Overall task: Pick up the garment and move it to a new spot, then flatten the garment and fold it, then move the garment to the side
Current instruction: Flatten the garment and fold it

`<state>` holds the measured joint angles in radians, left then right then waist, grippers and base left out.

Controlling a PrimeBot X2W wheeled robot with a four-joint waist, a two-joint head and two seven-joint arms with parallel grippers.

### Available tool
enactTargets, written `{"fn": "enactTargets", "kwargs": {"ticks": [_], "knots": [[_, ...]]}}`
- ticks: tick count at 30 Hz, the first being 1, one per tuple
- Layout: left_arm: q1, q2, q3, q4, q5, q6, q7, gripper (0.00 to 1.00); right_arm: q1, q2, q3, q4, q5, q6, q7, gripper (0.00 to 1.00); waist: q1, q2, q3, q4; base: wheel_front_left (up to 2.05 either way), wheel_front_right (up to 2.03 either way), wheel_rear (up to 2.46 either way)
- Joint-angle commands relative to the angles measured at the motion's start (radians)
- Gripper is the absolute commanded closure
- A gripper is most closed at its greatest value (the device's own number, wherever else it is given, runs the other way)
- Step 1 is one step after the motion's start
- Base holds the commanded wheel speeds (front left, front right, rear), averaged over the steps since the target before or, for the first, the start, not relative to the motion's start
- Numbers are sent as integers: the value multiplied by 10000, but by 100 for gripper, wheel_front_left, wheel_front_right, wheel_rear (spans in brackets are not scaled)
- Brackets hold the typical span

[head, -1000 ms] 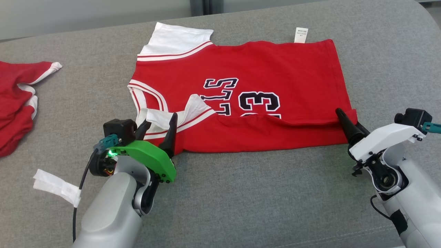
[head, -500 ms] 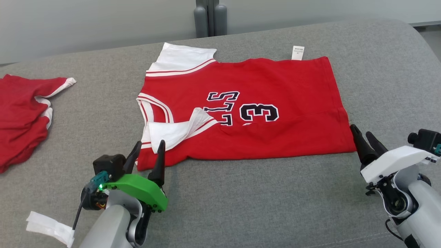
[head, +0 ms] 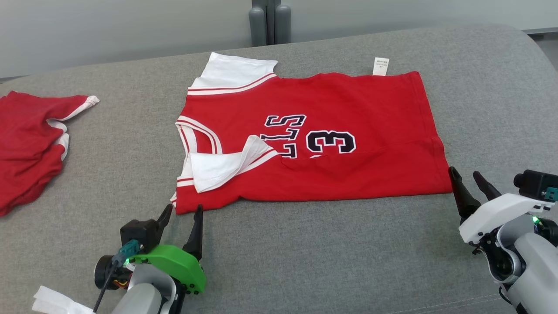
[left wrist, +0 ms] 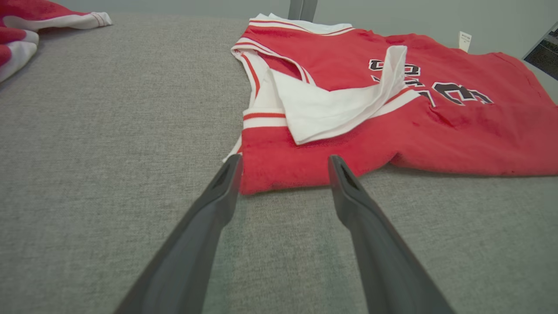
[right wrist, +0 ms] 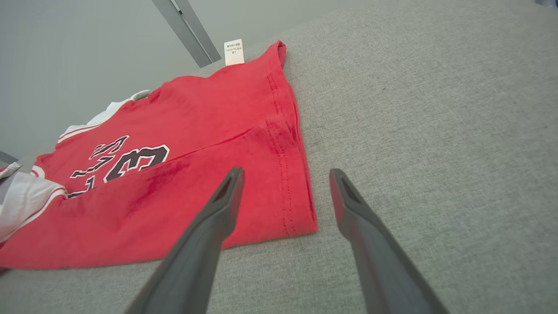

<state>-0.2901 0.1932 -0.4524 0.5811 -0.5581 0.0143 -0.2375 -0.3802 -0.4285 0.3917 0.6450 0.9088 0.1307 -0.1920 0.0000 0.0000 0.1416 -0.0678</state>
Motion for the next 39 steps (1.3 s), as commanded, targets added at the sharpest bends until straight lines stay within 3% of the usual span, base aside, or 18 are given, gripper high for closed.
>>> {"fn": "enactTargets", "kwargs": {"ticks": [1, 14, 21, 22, 23, 24, 25, 32, 39], "knots": [[-180, 31, 19, 78, 14, 39, 15, 0, -152, 77, 14, 127, -30, 0, -38, 0, 0, 0, 122, -4, 0, 0, 0], [-1513, -165, -266, 1554, 271, -45, 125, 0, -1157, 290, 959, 1484, -613, 0, 9, 0, 0, 0, 758, -19, 0, 0, 0], [-1937, -420, -463, 2410, 228, -254, 295, 0, -1418, 453, 1393, 1975, -287, 0, 53, 0, 0, 0, 953, 40, 0, 0, 0], [-1989, -465, -460, 2468, 202, -284, 255, 22, -1460, 492, 1425, 1962, -180, 0, 43, 0, 0, 0, 971, 46, 0, 0, 0], [-2038, -506, -441, 2541, 154, -296, 215, 73, -1489, 529, 1487, 1940, -81, 0, 88, 37, 0, 0, 987, 50, 0, 0, 0], [-2067, -530, -458, 2600, 161, -318, 203, 100, -1500, 549, 1544, 1926, -5, 0, 135, 69, 0, 0, 999, 54, 0, 0, 0], [-2086, -543, -482, 2669, 179, -332, 180, 100, -1509, 568, 1614, 1910, 103, 2, 163, 97, 0, 0, 1005, 61, 0, 0, 0], [-1897, -448, -341, 2590, 152, -335, -123, 100, -1299, 452, 1837, 1689, 677, 0, -167, 100, 0, 0, 734, 180, 0, 0, 0], [-824, -323, -147, 1664, 124, -191, -273, 100, -412, 104, 2070, 870, 1286, 0, -399, 100, 0, 0, -55, 326, 0, 0, 0]]}}
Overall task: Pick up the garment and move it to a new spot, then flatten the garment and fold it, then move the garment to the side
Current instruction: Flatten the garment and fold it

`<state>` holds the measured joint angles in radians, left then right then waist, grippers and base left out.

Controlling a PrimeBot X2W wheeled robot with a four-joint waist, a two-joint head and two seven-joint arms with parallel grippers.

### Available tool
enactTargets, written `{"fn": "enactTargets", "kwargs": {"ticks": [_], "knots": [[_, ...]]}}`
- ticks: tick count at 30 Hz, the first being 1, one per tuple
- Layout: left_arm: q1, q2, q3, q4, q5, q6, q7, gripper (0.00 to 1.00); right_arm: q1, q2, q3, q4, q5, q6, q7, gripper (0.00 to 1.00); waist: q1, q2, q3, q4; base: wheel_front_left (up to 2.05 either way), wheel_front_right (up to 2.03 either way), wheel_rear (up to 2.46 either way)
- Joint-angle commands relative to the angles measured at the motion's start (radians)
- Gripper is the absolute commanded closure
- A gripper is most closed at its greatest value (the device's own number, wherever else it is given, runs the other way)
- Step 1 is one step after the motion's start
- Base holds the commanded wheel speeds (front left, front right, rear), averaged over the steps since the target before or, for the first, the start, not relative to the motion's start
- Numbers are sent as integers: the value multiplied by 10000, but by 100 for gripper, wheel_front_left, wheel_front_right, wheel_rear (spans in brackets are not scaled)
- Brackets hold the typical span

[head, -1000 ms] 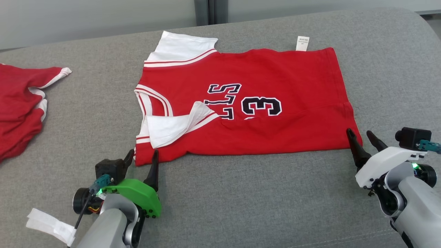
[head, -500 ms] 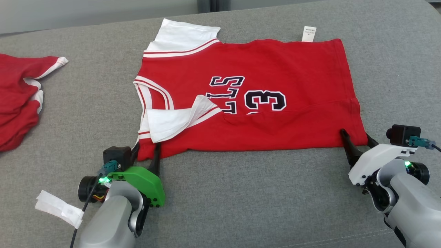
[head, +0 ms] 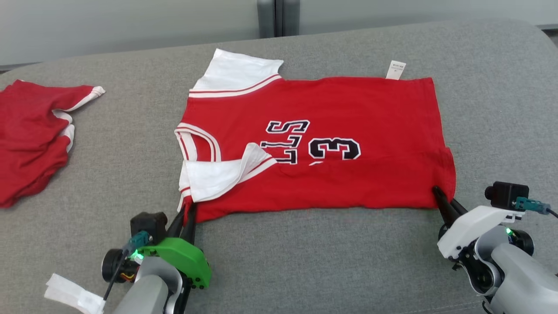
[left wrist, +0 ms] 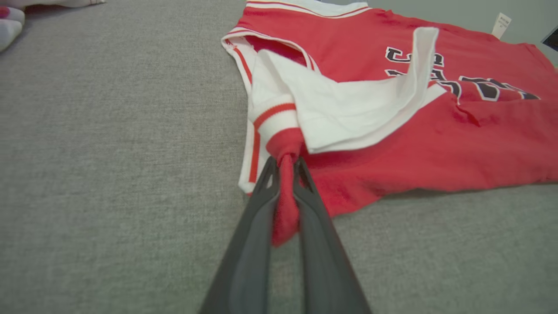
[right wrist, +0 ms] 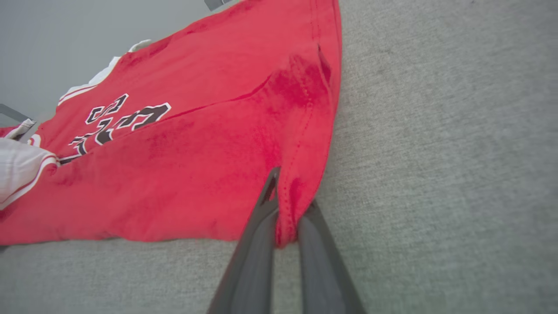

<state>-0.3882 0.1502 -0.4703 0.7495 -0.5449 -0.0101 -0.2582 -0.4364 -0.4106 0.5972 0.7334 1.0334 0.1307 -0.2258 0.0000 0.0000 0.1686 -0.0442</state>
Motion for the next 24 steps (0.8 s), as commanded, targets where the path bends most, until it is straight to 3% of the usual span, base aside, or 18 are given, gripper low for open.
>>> {"fn": "enactTargets", "kwargs": {"ticks": [1, 16, 17, 18, 19, 24], "knots": [[343, 146, 53, -191, 15, 101, -73, 100, 277, -131, 19, -125, 93, 0, -86, 100, 0, 0, -423, 102, 0, 0, 0], [3495, 729, 15, -3226, -135, 1031, 470, 100, 2824, -933, -462, -1828, 538, -4, 320, 100, 0, 0, -1270, 361, 0, 0, 0], [3573, 725, 33, -3322, -149, 1079, 444, 65, 2917, -901, -509, -1849, 452, -6, 353, 87, 0, 0, -1294, 358, 0, 0, 0], [3634, 718, 27, -3364, -161, 1102, 431, 6, 2967, -856, -574, -1845, 410, -6, 370, 20, 0, 0, -1302, 357, 0, 0, 0], [3669, 684, 20, -3427, -194, 1079, 398, 0, 3015, -805, -631, -1807, 318, -4, 411, 0, 0, 0, -1302, 354, 0, 0, 0], [3552, 583, 268, -3643, -141, 1121, 98, 0, 2889, -556, -1036, -1723, -454, -1, -12, 0, 0, 0, -1327, 327, 0, 0, 0]]}}
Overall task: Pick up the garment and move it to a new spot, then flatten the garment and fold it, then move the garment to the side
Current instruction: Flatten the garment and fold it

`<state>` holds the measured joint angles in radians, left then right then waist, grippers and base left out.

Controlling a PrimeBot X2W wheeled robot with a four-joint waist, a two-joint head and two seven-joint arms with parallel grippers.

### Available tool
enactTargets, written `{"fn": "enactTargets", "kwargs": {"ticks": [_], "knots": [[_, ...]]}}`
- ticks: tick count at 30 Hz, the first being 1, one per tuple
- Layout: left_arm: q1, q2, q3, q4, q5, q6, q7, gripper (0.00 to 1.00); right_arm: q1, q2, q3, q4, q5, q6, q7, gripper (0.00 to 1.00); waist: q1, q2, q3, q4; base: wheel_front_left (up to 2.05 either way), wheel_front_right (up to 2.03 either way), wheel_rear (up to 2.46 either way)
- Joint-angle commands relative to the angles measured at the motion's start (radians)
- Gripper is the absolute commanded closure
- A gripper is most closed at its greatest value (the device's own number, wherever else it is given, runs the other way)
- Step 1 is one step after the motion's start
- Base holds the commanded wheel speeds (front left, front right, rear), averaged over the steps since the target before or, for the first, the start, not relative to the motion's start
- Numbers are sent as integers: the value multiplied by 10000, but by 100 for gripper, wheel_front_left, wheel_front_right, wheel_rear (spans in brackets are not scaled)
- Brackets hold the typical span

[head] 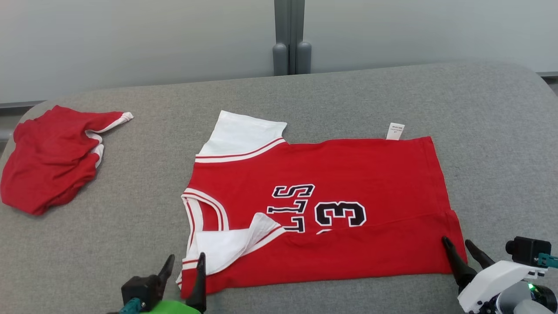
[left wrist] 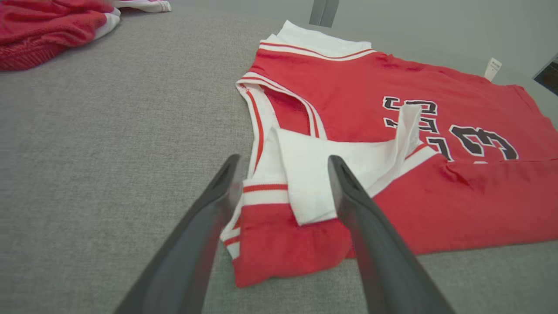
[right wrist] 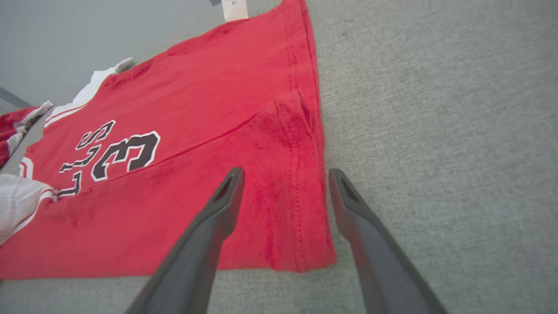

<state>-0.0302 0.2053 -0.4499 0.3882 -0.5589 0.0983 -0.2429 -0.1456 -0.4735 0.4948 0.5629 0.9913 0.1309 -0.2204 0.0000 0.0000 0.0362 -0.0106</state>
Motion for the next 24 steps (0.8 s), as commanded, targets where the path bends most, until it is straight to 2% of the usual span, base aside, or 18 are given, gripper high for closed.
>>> {"fn": "enactTargets", "kwargs": {"ticks": [1, 4, 7, 15, 19, 24], "knots": [[-49, -16, 214, -114, -20, 56, -121, 0, -47, 116, -221, -56, -181, -3, -176, 0, 0, 0, -16, -23, 0, 0, 0], [-124, -50, 691, -520, 263, 154, -226, 0, -55, 233, -754, -307, -778, -3, -381, 0, 0, 0, -49, -68, 0, 0, 0], [3, -216, 1532, -1489, 897, 266, -224, 0, 85, 552, -1581, -935, -1507, -2, -456, 0, 0, 0, -49, -128, 0, 0, 0], [601, -592, 3086, -2942, 2731, 62, -222, 0, 998, 1585, -3863, -3310, -3857, -2, -446, 0, 0, 0, -123, -171, 0, 0, 0], [756, -665, 3596, -3077, 3518, -39, -223, 0, 1617, 2142, -4519, -4322, -5176, -2, -447, 0, 0, 0, -175, -147, 0, 0, 0], [803, -589, 3983, -2934, 3988, -215, -224, 0, 2165, 2492, -4774, -4847, -6209, -2, -448, 0, 0, 0, -272, -74, 0, 0, 0]]}}
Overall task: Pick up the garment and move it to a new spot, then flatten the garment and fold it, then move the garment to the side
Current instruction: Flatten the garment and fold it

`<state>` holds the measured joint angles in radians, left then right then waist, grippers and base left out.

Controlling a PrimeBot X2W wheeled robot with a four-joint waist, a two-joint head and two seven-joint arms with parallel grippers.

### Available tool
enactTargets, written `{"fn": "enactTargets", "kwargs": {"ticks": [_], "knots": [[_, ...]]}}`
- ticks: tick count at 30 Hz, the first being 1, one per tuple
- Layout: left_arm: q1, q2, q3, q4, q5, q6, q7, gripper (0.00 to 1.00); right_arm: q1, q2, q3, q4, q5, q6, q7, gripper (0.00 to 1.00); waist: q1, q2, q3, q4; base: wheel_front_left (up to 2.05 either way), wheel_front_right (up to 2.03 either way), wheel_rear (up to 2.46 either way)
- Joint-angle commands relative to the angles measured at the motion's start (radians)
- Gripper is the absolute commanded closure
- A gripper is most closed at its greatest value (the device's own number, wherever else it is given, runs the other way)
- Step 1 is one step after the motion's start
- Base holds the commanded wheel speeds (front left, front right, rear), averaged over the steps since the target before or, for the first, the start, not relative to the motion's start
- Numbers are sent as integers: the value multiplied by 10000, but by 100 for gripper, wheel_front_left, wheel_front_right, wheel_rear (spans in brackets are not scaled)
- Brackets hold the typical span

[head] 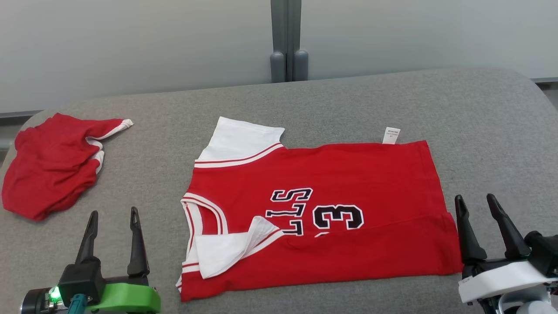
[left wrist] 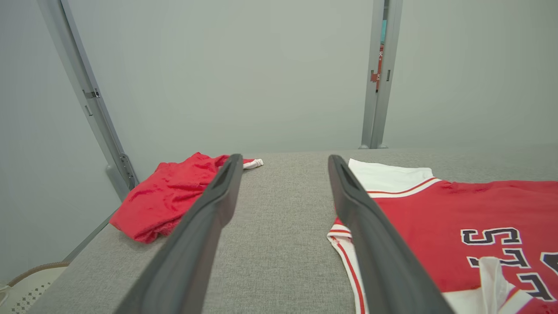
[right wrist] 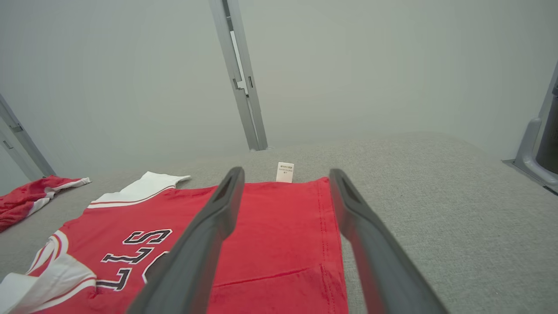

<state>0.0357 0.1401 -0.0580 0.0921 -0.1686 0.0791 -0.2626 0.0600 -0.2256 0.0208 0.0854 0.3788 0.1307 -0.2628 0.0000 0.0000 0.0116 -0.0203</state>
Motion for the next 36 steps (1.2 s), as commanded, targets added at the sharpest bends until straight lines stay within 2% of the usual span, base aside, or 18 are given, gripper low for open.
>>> {"fn": "enactTargets", "kwargs": {"ticks": [1, 12, 27, 32, 36], "knots": [[147, 91, 98, 87, 166, -74, -26, 0, 181, 54, -55, -142, -230, 0, -25, 0, 0, 0, -42, 32, 0, 0, 0], [-32, -66, 363, 735, 360, -582, -27, 0, 468, 515, 189, 36, -841, 0, -26, 0, 0, 0, -175, 114, 0, 0, 0], [-169, -237, 653, 1090, 588, -796, -28, 0, 346, 630, 247, 422, -1110, 0, -26, 0, 0, 0, -154, 111, 0, 0, 0], [-905, -138, 530, 1472, 663, -1106, -28, 0, -355, 274, 377, 686, -1027, 0, 23, 0, 0, 0, 61, -8, 0, 0, 0], [-2251, 139, 305, 2059, 855, -1423, -29, 0, -1453, -252, 418, 1185, -1069, 0, 262, 0, 0, 0, 432, -198, 0, 0, 0]]}}
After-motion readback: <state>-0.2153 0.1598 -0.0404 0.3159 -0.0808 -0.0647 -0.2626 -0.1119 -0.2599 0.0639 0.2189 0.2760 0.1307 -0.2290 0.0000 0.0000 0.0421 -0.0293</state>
